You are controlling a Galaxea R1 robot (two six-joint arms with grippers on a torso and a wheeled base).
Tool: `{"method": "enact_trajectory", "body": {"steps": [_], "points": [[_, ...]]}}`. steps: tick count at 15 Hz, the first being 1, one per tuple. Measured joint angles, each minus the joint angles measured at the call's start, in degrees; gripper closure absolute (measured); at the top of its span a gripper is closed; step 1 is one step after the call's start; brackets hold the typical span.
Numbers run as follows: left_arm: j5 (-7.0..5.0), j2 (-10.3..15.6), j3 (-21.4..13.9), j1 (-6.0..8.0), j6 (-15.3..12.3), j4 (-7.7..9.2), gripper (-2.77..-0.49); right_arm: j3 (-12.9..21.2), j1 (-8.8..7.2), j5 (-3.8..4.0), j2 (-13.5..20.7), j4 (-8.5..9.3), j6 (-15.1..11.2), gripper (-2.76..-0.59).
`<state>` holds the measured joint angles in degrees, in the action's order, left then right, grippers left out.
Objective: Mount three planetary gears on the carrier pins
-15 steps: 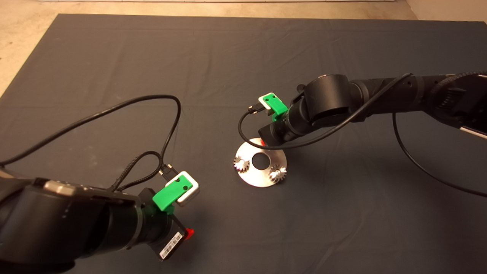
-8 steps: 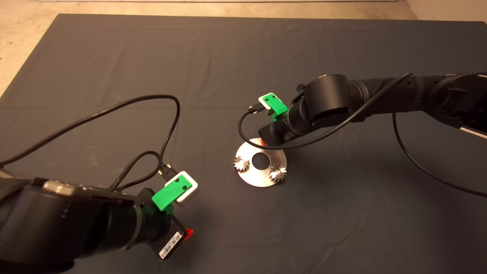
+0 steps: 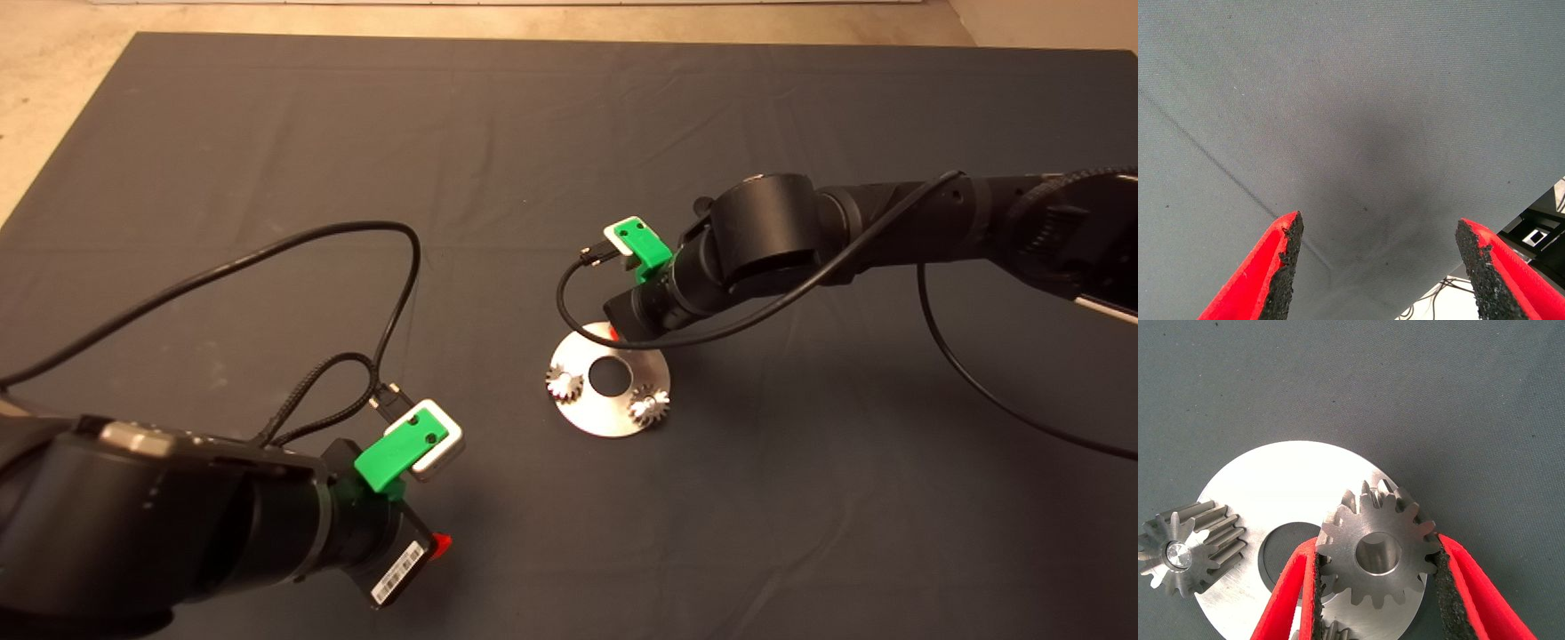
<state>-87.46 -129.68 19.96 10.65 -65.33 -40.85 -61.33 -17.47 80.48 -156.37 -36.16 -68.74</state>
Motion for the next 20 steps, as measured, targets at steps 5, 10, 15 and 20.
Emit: {"method": "enact_trajectory", "body": {"steps": [5, 10, 15, 20], "points": [[0.01, 0.00, 0.00, 0.00, 0.00, 0.00, -1.60, -0.41, 0.00, -0.50, 0.01, 0.00, 0.00, -0.89], [0.02, 0.00, 0.00, 0.00, 0.00, 0.00, -1.60, -1.23, 0.00, -1.74, 0.02, 0.02, 0.00, -0.89], [0.02, 0.00, 0.00, 0.00, 0.00, 0.00, -1.60, -1.32, 0.00, -1.74, 0.02, 0.06, 0.13, -0.89], [0.02, 0.03, 0.00, 0.00, 0.01, 0.00, -1.60, -1.43, 0.00, -1.77, -0.02, 0.16, 0.15, -0.89]]}}
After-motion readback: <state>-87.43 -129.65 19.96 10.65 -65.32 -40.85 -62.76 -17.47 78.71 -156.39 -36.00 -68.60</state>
